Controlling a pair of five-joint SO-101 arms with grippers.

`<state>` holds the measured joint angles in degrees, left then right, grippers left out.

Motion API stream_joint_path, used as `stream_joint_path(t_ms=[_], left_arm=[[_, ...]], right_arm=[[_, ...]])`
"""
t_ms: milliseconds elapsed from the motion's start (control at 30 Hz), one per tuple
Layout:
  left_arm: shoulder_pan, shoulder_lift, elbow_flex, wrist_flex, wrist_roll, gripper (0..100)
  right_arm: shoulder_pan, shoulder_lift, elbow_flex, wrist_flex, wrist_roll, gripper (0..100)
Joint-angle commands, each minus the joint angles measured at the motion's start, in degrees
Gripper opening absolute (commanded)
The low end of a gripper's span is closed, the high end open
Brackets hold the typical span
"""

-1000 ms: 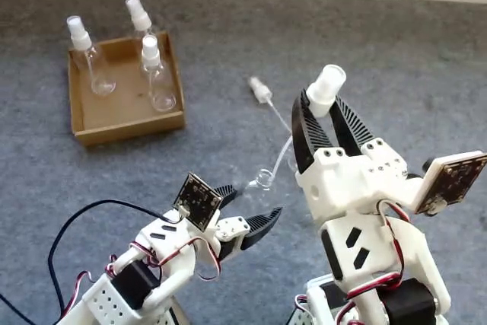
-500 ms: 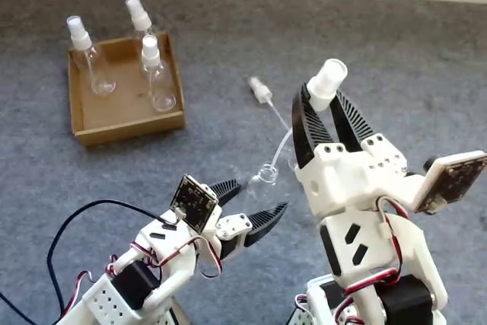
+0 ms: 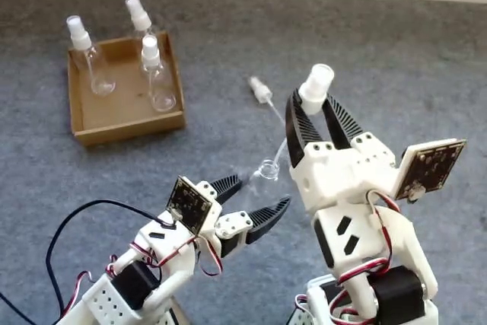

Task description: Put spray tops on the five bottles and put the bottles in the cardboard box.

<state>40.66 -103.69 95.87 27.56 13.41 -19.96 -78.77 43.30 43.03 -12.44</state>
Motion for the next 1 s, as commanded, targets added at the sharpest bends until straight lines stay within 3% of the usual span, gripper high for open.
stream_joint_path(t_ms=[0,100,300,433,567,767,967], left_arm=[[0.7,-0.6,1.2,-1.4,-0.8,15],[0.4,-0.6,1.2,-1.8,-0.8,15],[0.3,-0.6,1.2,-9.8,-0.8,15],[0.3,-0.5,1.2,-13.7,-0.8,15],[0.3,-0.5,1.2,-13.9,-0.8,15],[0.3,-0.5,1.2,-14.1,-0.8,15],[-0.1,-0.6,1.2,-14.1,-0.9,15]], right_arm=[[0.7,-0.1,-0.8,-1.8,0.7,1.0],[0.7,-0.5,-0.9,-1.5,0.7,1.0],[-0.1,-0.4,0.6,-0.2,0.7,1.0],[-6.2,-0.6,1.5,5.8,1.0,1.0],[-12.5,-0.6,1.5,12.7,8.8,1.5],[-16.1,-0.6,1.5,19.2,11.1,16.3],[-16.0,-0.7,0.3,20.1,11.5,18.3]])
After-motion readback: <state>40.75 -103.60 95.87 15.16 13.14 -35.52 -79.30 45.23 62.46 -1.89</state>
